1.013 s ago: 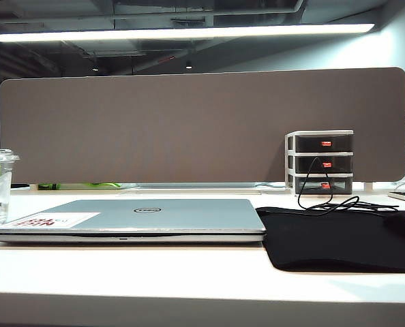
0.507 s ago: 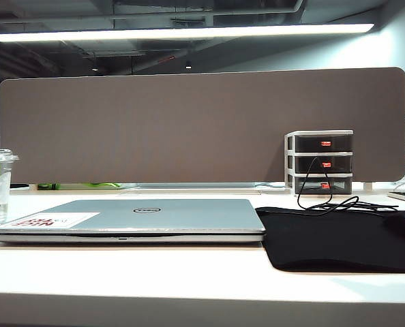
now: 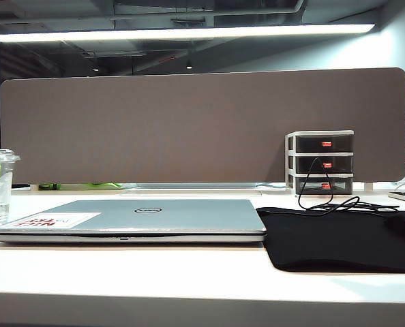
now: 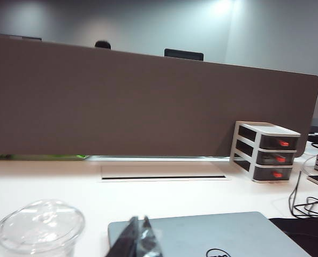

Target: Pick up the coffee cup and place it on the left side of the laptop.

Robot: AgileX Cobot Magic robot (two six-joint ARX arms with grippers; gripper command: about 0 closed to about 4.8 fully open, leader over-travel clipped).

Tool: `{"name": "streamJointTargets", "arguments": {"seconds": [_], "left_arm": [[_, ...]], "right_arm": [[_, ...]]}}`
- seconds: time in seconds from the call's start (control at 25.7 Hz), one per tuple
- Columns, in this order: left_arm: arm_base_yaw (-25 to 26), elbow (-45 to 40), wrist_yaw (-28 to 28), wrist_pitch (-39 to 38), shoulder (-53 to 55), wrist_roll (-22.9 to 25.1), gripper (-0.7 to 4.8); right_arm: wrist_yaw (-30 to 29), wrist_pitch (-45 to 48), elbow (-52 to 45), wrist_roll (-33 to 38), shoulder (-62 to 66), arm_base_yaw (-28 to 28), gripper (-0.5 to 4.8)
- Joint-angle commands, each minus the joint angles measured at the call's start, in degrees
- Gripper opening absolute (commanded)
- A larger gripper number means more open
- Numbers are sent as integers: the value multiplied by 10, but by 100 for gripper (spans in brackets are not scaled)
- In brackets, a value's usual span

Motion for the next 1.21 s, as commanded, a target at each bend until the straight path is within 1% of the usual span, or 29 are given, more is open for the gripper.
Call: {"name": "streamJointTargets", "arguments": {"seconds": [0.04,0.12,0.23,0.31,0.35,0.47,0.58,0.7,0.78,0.82,0.86,0.9,0.97,1.05,1.21], "left_arm": [[-10,0,-29,-39,0,23,-6],[-23,0,-39,-80,0,39,-6],[-44,0,-45,-115,0,65,-6],[-57,0,-60,-130,0,80,-6],[-62,0,-69,-135,0,85,-6],[-78,0,-109,-147,0,105,-6],[-91,0,-145,-148,0,108,-6],[-96,0,-155,-148,0,121,-6],[-96,0,-156,-146,0,120,-6],[-104,-1,-167,-139,0,121,-6],[-112,-1,-177,-136,0,122,-6],[-136,-1,-194,-130,0,137,-6],[-160,-1,-208,-129,0,150,-6],[-210,-1,-254,-130,0,174,-6],[-242,-1,-300,-142,0,192,-6]], "right_arm": [[37,10,-3,-2,-1,0,-1],[78,10,-3,-3,-1,0,-1],[132,13,-3,-5,-1,0,-1],[186,19,-3,-16,-1,0,-1],[200,22,-3,-21,-1,0,-1],[271,32,-3,-35,-1,0,-1],[320,38,-3,-37,-1,0,-1],[348,37,-3,-47,-1,0,-1],[369,38,-3,-63,-1,0,-1],[390,38,-3,-67,-1,0,-1],[398,38,-3,-67,-1,0,-1],[408,38,-3,-67,-1,0,-1],[409,38,-3,-67,-1,0,-1],[410,37,-3,-67,-1,0,-1],[426,40,-3,-75,-1,0,-1]]}}
